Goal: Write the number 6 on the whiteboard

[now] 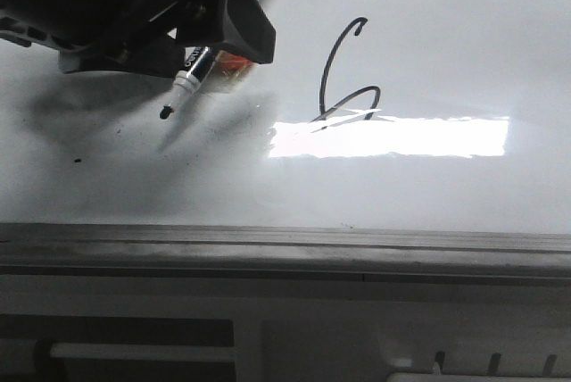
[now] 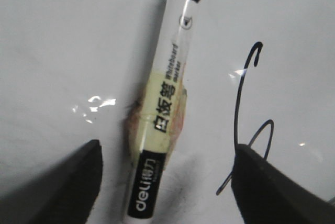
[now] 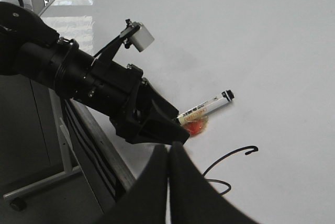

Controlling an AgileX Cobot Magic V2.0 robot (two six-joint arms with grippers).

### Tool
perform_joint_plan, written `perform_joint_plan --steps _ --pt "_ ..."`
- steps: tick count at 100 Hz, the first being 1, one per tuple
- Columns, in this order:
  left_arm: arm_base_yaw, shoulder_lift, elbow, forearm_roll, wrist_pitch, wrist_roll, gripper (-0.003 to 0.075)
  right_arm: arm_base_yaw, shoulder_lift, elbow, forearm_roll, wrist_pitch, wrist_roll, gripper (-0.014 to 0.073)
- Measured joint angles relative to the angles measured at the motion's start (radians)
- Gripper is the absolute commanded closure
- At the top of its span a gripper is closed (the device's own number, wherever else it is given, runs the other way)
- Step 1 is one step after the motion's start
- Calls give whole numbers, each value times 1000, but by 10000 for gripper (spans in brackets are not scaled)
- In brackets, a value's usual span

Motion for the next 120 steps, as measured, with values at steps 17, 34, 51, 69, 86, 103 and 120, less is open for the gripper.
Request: perform_joint_plan --steps 17,34,51,69,86,103,120 --pt "-16 -90 16 -9 -82 45 181 0 -49 0 -25 60 0 657" --pt "-87 -315 42 -12 -104 204 335 0 -182 14 -143 168 10 657" --pt "-137 -569 152 -12 -104 276 615 0 -368 98 -377 269 265 657" --pt "-142 -774 303 -22 -110 284 739 0 -537 187 -466 342 388 657" --pt "-144 -852 376 -34 -115 284 739 0 -549 215 -470 349 400 657" --pt "-144 -854 407 -37 -117 284 739 0 -549 217 -471 351 400 657" --pt "-144 -854 422 -37 -119 284 739 -2 -549 217 -473 351 401 657"
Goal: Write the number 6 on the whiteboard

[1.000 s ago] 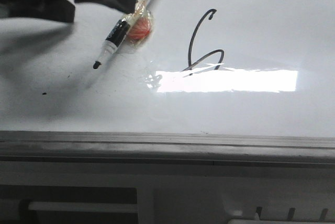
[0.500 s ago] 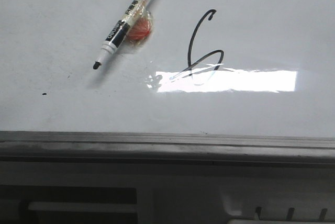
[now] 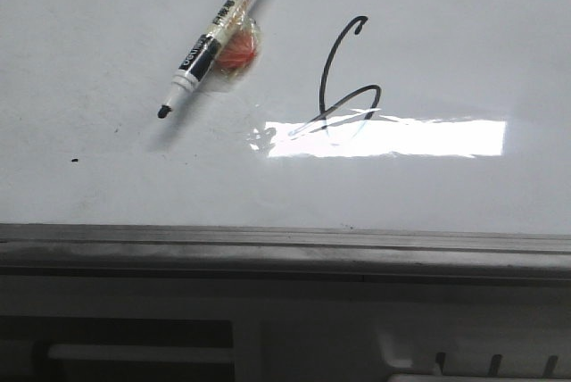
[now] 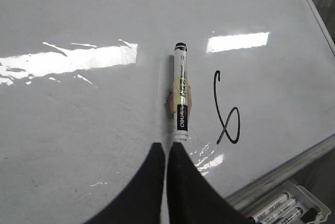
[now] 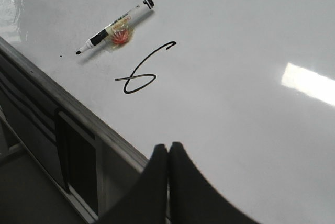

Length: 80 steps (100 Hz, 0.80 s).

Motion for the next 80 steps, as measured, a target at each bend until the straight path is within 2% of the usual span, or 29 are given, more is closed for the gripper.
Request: perform_joint_plan --steps 31,43,58,63,70,80 --pt "0 -4 14 3 -8 1 739 0 0 0 0 0 0 657" --pt "29 -32 41 134 -25 1 739 0 0 0 0 0 2 657" --pt "156 -95 87 316 7 -16 739 0 0 0 0 0 2 657" --pt "210 -120 108 415 26 -81 739 0 0 0 0 0 2 657" --pt "300 -158 148 647 72 -284 739 0 0 0 0 0 2 657" --pt "439 -219 213 1056 191 -749 739 0 0 1 0 0 2 657"
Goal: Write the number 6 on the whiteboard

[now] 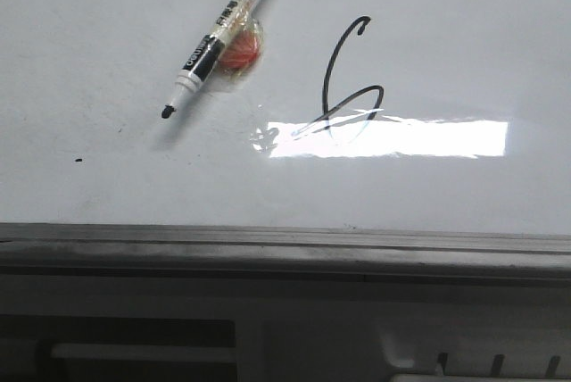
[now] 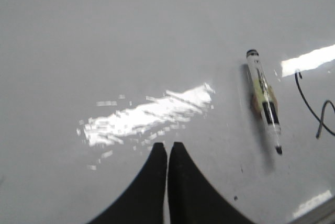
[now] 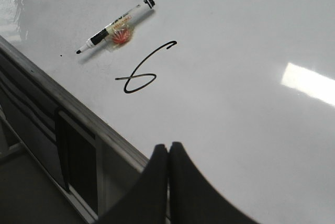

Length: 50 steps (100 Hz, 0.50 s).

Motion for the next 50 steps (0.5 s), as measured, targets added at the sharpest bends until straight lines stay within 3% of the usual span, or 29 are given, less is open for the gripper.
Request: perform_joint_plan --steps 9,21,31,50 --pt "122 -61 67 255 112 -381 739 0 0 0 0 0 0 657" --pt "246 -142 111 468 268 -689 739 0 0 0 0 0 0 657" --pt "316 -213 111 514 312 -784 739 0 0 0 -2 0 0 657" --pt "394 -231 111 556 408 -814 739 0 0 0 -2 0 0 657"
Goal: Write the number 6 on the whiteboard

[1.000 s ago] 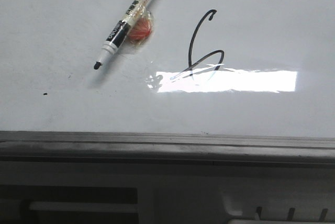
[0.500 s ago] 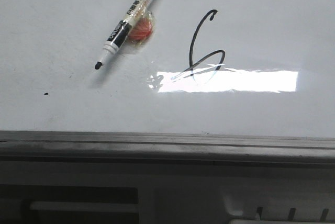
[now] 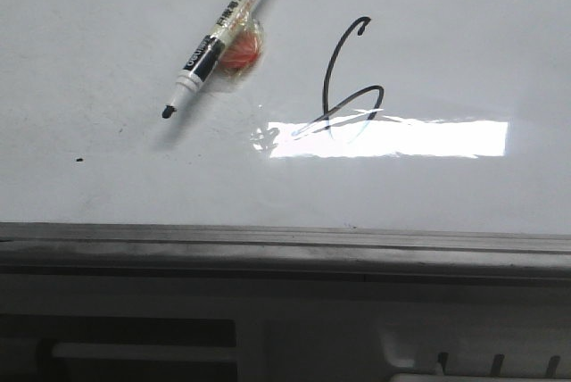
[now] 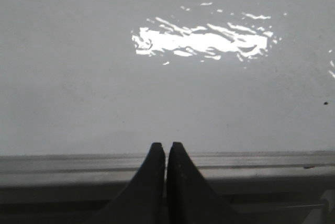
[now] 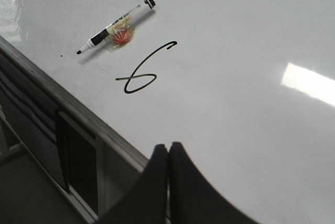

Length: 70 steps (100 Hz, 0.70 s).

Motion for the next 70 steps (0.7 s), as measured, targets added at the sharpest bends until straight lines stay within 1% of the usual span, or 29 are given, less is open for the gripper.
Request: perform_joint_plan --steps 4,12,70 --pt "7 0 0 3 30 -2 739 0 0 0 0 0 0 657" --pt "17 0 -2 3 44 -3 739 0 0 0 0 0 0 657" --pt "19 0 -2 3 45 -3 739 0 0 0 0 0 0 657"
